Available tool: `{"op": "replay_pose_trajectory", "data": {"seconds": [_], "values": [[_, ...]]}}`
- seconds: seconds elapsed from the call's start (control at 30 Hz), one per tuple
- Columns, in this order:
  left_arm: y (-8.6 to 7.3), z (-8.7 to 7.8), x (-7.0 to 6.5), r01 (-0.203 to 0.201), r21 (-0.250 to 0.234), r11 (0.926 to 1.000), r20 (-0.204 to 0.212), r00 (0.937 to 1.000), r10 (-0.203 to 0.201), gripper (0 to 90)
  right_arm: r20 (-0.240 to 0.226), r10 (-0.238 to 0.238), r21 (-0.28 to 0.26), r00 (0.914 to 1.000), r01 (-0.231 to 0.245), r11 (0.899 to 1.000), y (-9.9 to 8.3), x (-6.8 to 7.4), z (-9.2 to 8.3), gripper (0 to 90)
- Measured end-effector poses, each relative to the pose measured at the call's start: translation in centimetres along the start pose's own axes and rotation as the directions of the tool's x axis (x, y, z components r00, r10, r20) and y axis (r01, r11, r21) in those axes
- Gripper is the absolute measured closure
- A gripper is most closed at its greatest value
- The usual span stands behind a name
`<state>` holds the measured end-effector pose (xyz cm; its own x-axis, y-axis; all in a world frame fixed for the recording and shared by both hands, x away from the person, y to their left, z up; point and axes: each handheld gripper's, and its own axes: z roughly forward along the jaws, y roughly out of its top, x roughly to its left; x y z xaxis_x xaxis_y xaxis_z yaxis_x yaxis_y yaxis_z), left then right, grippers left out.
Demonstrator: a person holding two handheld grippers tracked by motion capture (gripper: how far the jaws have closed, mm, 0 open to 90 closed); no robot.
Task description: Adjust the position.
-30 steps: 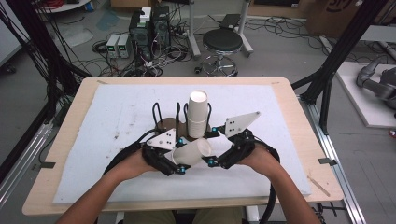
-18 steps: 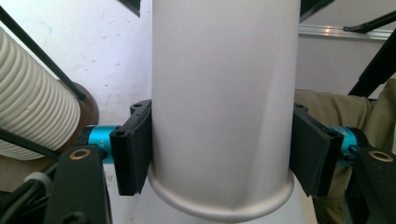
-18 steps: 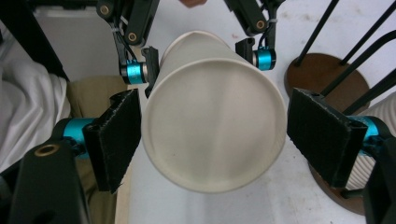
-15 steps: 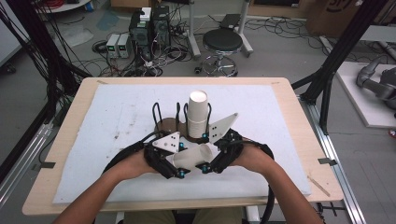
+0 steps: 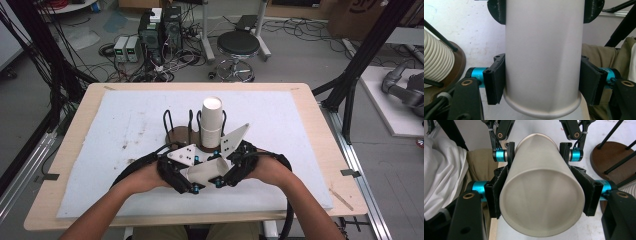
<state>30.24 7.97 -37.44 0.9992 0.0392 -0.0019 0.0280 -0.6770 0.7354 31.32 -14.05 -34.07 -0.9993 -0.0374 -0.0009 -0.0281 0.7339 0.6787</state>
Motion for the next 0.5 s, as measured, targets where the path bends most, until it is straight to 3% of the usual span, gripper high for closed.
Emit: {"op": "replay_pose_trajectory", "data": {"seconds": [0.2, 0.3, 0.4, 0.5], "values": [[0.0, 0.1, 0.0, 0.014, -0.017, 0.9998, 0.007, 0.9999, -0.014, 31.4, 0.002, -0.013, 0.007, 0.9999, 0.013, 1.0, -0.1, 0.1, 0.0, 35.8], [-0.3, 0.1, 0.0, 0.031, -0.06, 0.9977, 0.01, 0.9995, -0.03, 29.0, 0.003, -0.009, 0.001, 1.0, 0.009, 1.0, -0.2, 0.2, -0.3, 35.9], [-0.7, 0.0, 0.1, 0.074, -0.117, 0.9904, -0.003, 0.9972, -0.075, 18.3, -0.001, -0.002, -0.018, 1.0, 0.002, 1.0, -0.3, 0.2, -0.5, 36.0], [-1.3, -0.2, 0.1, 0.092, -0.177, 0.9799, -0.011, 0.9954, -0.095, 17.6, 0.002, 0.009, -0.037, 1.0, -0.009, 0.999, -0.5, 0.2, -0.8, 36.1]]}}
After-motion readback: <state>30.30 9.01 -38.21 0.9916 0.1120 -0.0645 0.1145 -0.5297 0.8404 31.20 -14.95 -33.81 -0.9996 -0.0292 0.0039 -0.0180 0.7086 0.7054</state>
